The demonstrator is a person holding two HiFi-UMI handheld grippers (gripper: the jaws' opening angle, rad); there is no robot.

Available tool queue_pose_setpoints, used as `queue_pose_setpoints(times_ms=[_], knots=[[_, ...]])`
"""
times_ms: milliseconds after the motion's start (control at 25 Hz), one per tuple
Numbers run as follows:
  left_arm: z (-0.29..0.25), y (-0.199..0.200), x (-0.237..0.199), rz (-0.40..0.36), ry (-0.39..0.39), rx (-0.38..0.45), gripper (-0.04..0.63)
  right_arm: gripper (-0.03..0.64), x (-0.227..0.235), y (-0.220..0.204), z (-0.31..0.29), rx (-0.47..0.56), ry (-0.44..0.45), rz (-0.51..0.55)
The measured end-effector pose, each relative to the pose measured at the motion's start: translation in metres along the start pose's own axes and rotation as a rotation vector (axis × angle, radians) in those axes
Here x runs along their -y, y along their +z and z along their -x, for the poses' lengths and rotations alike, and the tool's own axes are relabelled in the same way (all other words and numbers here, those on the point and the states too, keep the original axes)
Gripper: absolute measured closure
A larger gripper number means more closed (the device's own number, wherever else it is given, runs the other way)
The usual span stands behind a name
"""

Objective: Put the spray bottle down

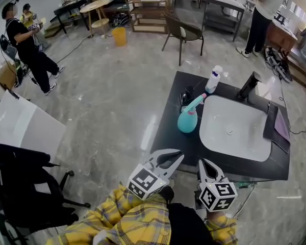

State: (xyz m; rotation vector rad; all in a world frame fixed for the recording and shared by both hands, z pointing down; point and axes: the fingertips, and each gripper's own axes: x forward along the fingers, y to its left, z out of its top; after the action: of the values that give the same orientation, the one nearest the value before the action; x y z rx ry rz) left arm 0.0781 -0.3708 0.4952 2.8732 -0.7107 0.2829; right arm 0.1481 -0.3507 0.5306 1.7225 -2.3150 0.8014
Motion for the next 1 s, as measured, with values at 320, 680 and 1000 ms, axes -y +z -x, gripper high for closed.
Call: queue_pose_setpoints(times_ms=[320, 680, 1000], knots=[[0.021, 0.001, 0.015, -0.010, 0.020, 0.012, 0.571, 0.609, -0.017, -0.009, 0.021, 0.009, 0.010, 0.024], [0.036, 0.001, 0.041, -0.012, 0.023, 0.025, 0.571, 0.611, -0.027, -0.018, 0.047, 0.013, 0.021, 0.039], [0.050, 0.005, 0.056, -0.015, 0.031, 0.032, 0.571, 0.611, -0.034, -0.018, 0.068, 0.028, 0.016, 0.050]])
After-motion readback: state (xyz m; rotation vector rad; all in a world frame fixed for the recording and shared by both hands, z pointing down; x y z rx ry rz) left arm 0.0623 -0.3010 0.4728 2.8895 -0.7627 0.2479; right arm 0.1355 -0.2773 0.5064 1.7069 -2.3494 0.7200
